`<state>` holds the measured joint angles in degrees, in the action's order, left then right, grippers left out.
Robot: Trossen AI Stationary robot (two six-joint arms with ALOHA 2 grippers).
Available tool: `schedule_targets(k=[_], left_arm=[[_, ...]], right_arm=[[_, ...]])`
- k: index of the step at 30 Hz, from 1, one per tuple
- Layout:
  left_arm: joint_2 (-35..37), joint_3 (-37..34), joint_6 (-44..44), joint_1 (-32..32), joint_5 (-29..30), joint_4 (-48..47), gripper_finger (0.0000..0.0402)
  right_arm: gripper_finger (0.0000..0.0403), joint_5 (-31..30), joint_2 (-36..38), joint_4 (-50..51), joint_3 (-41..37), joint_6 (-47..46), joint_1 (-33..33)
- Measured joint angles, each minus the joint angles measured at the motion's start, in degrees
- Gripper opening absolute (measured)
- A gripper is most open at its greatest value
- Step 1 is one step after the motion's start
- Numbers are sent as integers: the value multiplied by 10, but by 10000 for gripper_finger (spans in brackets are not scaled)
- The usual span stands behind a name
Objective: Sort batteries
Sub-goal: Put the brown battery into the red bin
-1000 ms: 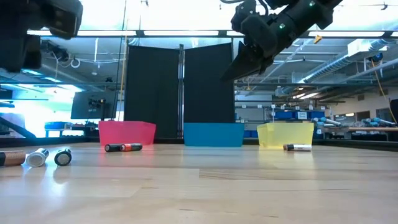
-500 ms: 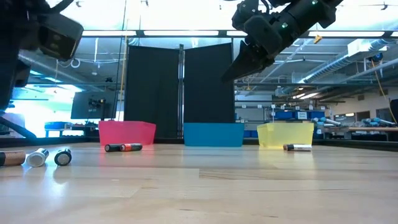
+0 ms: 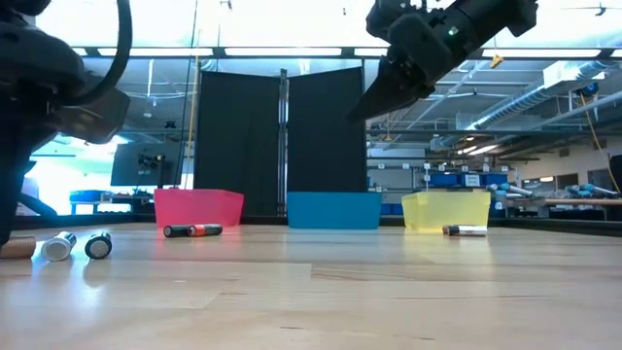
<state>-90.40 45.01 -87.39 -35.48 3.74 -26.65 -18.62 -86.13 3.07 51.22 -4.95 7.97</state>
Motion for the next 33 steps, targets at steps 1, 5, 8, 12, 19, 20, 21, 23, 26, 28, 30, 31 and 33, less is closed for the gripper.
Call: schedule_targets(k=[1, 5, 8, 12, 19, 20, 21, 23, 26, 28, 30, 31, 33], left_arm=[[-4, 2, -1, -3, 4, -1, 209], [-17, 19, -7, -16, 19, -22, 209], [-19, 28, -11, -27, 34, -38, 209], [-27, 29, -14, -43, 45, -40, 209], [-69, 57, -1, -60, 49, -73, 206], [-74, 64, 2, -62, 49, -83, 203], [-77, 70, 2, -64, 49, -93, 196], [-84, 84, 7, -68, 48, -114, 178], [-86, 95, 17, -73, 45, -129, 139], [-86, 96, 17, -74, 41, -130, 108], [-86, 96, 17, -74, 35, -131, 75], [-85, 96, 17, -75, 32, -131, 59], [-85, 105, 17, -75, 23, -139, 44]], right_arm=[[9, -3, 0, 0, 0, 0, 4], [9, -19, 0, 2, 0, 0, 22], [9, -31, 0, 1, 0, 0, 34], [9, -47, 0, 0, 0, -9, 47], [9, -49, 0, -3, 0, -11, 59], [9, -49, 0, -5, 0, -11, 59], [9, -49, 0, -5, 0, -11, 60], [9, -50, 0, -5, 0, -13, 60], [9, -53, 0, -5, 0, -13, 60], [9, -54, 0, -5, 0, -13, 60], [9, -54, 0, -5, 0, -13, 60], [9, -54, 0, -4, 0, -13, 60], [9, -54, 0, -4, 0, -13, 60]])
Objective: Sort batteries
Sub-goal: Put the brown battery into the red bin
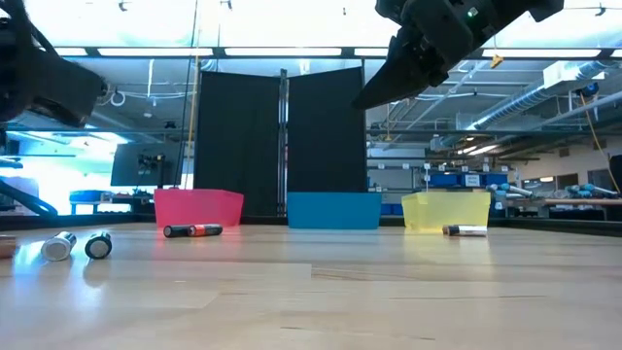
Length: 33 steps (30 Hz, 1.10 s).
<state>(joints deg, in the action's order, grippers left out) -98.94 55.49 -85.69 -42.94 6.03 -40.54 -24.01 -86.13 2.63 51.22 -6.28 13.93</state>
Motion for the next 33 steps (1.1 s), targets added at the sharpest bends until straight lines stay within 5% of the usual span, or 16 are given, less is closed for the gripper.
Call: schedule_targets(k=[5, 14, 18, 25, 33], left_arm=[[8, 70, 12, -6, -11, -88, 44], [24, 199, 45, 14, 49, -328, 44], [53, 210, 79, 47, 87, -357, 44], [100, 210, 220, 153, 154, -380, 44], [159, 210, 446, 347, 226, -375, 44]], right_arm=[[9, 0, 0, 0, 0, 0, 0], [9, 0, 0, 0, 0, 0, 0], [9, 0, 0, 0, 0, 0, 1], [8, 0, 0, -1, 0, 8, -3], [7, 21, 0, -18, 0, 15, -26]])
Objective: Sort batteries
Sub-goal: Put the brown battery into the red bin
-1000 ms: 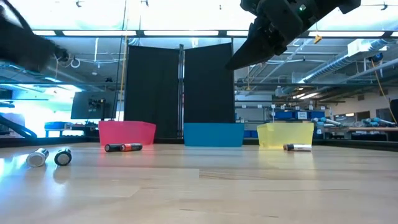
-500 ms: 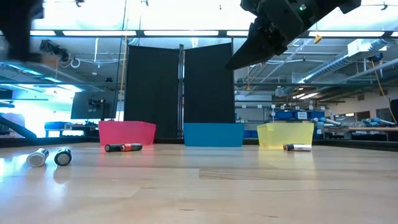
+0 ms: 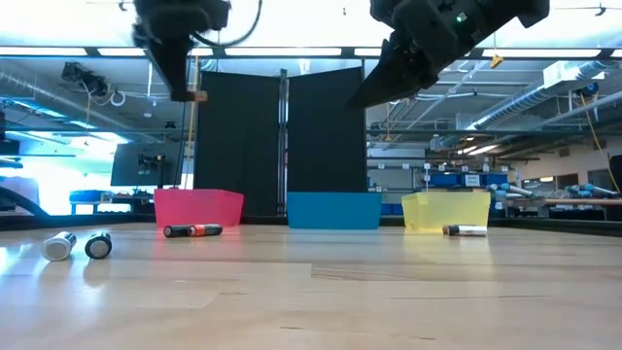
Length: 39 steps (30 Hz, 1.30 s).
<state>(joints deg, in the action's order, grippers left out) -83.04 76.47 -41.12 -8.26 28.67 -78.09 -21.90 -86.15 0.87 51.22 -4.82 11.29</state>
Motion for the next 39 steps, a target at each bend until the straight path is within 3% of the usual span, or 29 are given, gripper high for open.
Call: schedule_targets(k=[6, 11, 20, 26, 39], left_arm=[[32, 0, 162, 176, -4, 57, 44], [33, 0, 262, 306, -59, 102, 44], [28, -71, 355, 461, -161, 246, 44], [-7, -122, 384, 512, -210, 327, 44], [-142, -130, 421, 531, -209, 398, 44]], right_arm=[[7, 9, 0, -11, 0, 4, -21], [7, 22, 0, -9, 0, 5, -41], [7, 42, 0, -8, 0, 1, -93], [7, 85, 0, -18, 0, -6, -137], [7, 87, 0, -17, 0, -15, -149]])
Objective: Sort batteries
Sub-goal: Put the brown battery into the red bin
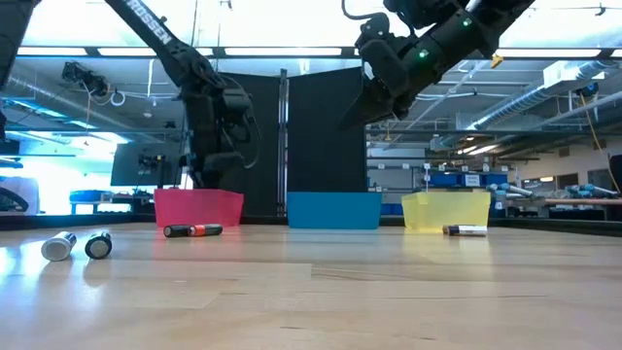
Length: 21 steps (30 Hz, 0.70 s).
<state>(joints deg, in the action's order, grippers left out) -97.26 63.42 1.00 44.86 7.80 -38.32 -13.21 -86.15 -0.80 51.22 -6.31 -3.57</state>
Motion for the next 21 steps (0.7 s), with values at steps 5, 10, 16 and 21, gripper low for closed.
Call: schedule_targets(k=[5, 10, 16, 21], left_arm=[[-25, 0, 1, 4, 1, 14, 44], [-46, 0, 3, 9, 1, 13, 44], [-60, 0, 3, 9, 6, 18, 44], [-62, 1, 0, 9, 6, 20, 51]], right_arm=[[7, -5, 0, 0, 0, -2, -1], [7, -5, 0, 2, 0, -10, -4], [7, -6, 0, 4, 0, -17, -5], [7, -6, 0, 5, 0, -30, -5]])
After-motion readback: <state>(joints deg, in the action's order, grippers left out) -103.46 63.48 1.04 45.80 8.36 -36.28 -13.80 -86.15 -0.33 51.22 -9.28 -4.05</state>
